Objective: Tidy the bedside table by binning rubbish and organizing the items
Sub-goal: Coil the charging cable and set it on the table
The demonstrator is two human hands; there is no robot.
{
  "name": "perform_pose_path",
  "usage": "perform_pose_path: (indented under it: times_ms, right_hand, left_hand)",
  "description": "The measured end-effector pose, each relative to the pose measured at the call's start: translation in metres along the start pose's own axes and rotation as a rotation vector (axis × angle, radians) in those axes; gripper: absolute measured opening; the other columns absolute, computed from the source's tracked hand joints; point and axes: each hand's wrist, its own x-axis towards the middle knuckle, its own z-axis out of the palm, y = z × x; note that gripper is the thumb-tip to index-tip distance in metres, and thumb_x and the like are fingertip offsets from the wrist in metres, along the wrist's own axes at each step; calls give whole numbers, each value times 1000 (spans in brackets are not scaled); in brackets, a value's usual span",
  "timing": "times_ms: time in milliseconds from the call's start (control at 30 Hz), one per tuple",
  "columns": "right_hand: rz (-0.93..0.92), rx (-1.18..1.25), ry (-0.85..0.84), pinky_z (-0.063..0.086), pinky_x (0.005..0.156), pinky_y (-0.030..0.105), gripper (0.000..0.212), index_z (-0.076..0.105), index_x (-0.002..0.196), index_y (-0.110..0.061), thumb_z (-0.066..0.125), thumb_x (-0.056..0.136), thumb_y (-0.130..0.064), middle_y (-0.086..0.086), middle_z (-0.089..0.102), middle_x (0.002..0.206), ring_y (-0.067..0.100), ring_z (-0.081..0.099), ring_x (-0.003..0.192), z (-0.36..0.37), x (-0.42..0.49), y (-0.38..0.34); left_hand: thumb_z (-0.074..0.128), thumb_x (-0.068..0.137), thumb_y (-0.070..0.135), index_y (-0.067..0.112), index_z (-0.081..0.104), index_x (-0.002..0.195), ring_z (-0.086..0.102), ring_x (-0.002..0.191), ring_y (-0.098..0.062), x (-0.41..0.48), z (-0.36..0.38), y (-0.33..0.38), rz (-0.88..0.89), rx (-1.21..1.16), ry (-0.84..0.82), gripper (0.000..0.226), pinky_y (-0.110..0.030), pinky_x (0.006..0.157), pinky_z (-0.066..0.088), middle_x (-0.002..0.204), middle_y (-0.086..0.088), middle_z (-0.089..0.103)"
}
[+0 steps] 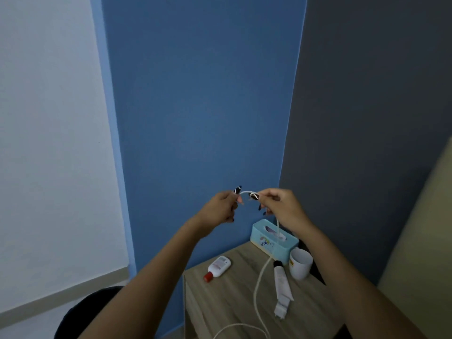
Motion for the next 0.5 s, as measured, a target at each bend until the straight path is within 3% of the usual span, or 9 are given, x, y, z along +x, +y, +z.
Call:
perform_pose_path:
  times_ms: [67,133,267,367,500]
  right_hand:
    - [-22,22,40,47,57,20,24,69,74,-25,58,92,-12,0,60,66,7,54,57,1,-1,-4]
    - [-44,19,66,46,55,21,27,66,73,-26,54,94,-15,-1,57,62,6,51,53,4,-2,-4]
    - [-9,-34,57,41,50,20,26,67,84,-19,45,99,-22,-2,55,60,0,48,46,22,-8,8]
    - [-1,-134,-65,42,50,19,26,66,86,-25,44,100,-25,-4,56,60,0,48,45,45,-24,10]
    - [-6,-203,-235,43,53,20,22,63,101,-20,42,100,-25,-3,61,66,0,51,50,70,-46,-8]
  left_hand:
    - [30,102,15,15,48,78,32,40,-7,0,2,16,-54,-263,-73,30,-22,52,36,61,2,41]
    - [31,102,13,15,49,78,45,42,-6,3,6,32,-55,-471,-105,30,-23,57,47,61,3,55]
    - [30,103,12,13,57,89,70,66,-5,11,8,62,44,-731,-104,30,-23,74,55,78,2,74]
    - [35,101,4,10,59,100,71,83,-6,18,4,75,182,-706,-56,25,-22,84,53,96,-1,71]
    - [37,98,-4,-1,53,125,63,77,-10,28,-6,64,289,-385,29,31,-19,82,54,87,-3,63]
